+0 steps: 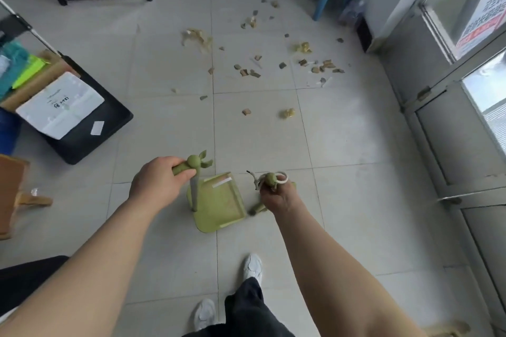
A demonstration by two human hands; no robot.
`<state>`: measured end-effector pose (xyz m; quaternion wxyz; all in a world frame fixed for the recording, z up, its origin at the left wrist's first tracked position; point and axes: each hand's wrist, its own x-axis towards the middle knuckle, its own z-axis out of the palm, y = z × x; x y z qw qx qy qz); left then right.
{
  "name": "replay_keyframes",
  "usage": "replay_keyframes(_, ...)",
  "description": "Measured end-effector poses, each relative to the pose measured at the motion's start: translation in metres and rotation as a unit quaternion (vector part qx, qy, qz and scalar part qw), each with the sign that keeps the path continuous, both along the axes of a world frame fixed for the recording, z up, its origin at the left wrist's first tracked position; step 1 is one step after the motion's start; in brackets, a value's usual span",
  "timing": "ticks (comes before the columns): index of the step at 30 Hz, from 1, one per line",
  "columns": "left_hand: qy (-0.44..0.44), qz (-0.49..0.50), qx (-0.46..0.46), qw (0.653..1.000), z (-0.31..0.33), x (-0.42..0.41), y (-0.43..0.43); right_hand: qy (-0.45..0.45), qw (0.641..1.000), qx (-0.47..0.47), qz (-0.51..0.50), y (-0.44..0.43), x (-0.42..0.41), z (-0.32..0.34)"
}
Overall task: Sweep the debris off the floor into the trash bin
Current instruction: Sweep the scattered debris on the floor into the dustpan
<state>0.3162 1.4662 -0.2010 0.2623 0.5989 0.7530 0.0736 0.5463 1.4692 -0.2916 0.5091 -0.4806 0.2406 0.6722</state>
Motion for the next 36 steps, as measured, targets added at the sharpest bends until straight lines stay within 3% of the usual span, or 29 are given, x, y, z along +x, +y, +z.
replay_keyframes(8,-0.005,0.058,0.008,0.998,-0.003,-0.015,0.016,0.001,0.996,0.082,-0.023,0.055,0.025,0.000)
replay_keyframes(10,-0.007,0.070,0.011,0.997,-0.003,-0.021,0.016,0.043,0.994,0.097,-0.015,0.060,0.032,-0.005)
replay_keyframes(12,-0.007,0.077,0.014,0.997,-0.002,-0.027,0.016,0.081,0.992,0.090,0.032,0.067,0.033,-0.004)
replay_keyframes(16,-0.020,0.091,0.013,0.996,0.001,-0.036,0.005,0.044,0.992,0.039,0.111,0.072,0.031,-0.002)
replay_keyframes(22,-0.041,0.122,0.005,0.992,0.009,-0.054,-0.034,0.036,0.975,0.036,0.215,0.049,0.029,0.016)
replay_keyframes(26,-0.037,0.138,-0.011,0.990,0.015,-0.068,-0.066,0.016,0.952,0.041,0.303,0.030,0.013,0.033)
replay_keyframes(30,-0.029,0.158,-0.014,0.987,0.012,-0.084,-0.094,-0.032,0.901,0.048,0.429,0.011,-0.008,0.043)
replay_keyframes(36,-0.025,0.187,-0.034,0.981,0.006,-0.097,-0.127,-0.008,0.849,0.022,0.529,-0.011,-0.033,0.038)
